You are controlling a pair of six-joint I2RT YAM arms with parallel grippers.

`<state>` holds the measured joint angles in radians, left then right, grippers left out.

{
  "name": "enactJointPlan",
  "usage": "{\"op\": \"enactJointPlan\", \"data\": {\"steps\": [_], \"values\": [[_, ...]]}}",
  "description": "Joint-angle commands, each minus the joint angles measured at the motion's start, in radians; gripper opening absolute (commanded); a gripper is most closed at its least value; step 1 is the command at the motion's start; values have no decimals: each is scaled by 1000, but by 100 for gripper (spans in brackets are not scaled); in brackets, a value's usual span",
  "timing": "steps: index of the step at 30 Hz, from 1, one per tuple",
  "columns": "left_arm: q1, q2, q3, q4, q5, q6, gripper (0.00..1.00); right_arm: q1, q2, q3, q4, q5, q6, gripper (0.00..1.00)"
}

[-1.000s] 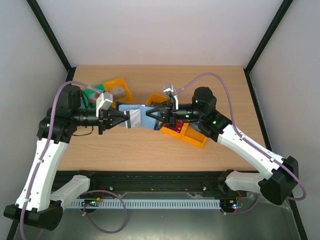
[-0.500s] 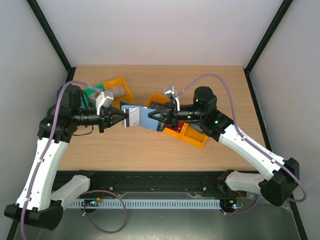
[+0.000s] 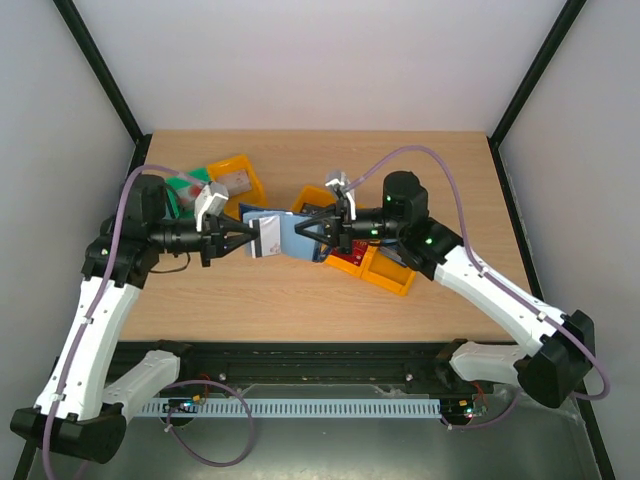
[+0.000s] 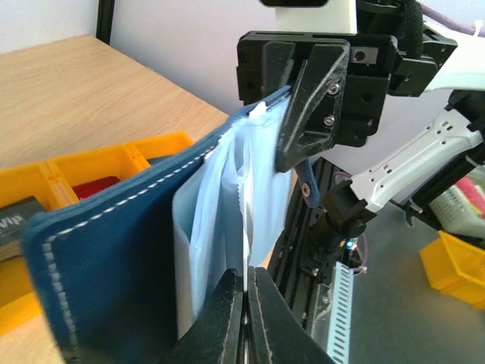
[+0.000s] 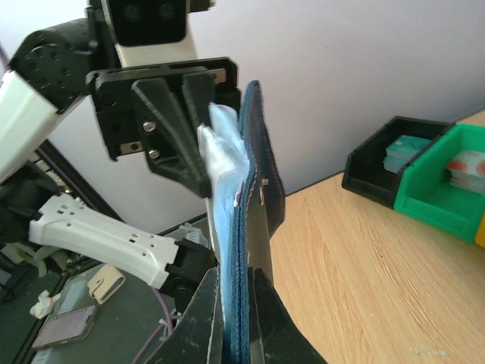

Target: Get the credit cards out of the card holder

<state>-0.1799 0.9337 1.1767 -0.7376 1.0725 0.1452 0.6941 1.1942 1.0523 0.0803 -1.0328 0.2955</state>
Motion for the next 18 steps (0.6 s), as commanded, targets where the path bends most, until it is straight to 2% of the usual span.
{"op": "enactJointPlan", "data": {"steps": [1,5,10,12,13,15,18], "values": [[-7,-16,-66,95,60,-102,2,23,26,13,54,51,56,9],[-16,-17,-38,73,68,-68,2,45,-4,-51,209,76,99,39],[-32,-12,-41,66,72,-47,2,76,65,-46,263,28,131,56],[-36,-12,-44,63,74,-40,2,90,84,-36,254,34,124,58],[-39,-12,-43,63,80,-38,2,91,88,-33,250,37,120,57],[-40,-10,-38,57,82,-29,2,94,88,-35,264,37,126,46],[-43,-5,-28,46,76,-15,2,94,87,-44,297,25,139,12]]}}
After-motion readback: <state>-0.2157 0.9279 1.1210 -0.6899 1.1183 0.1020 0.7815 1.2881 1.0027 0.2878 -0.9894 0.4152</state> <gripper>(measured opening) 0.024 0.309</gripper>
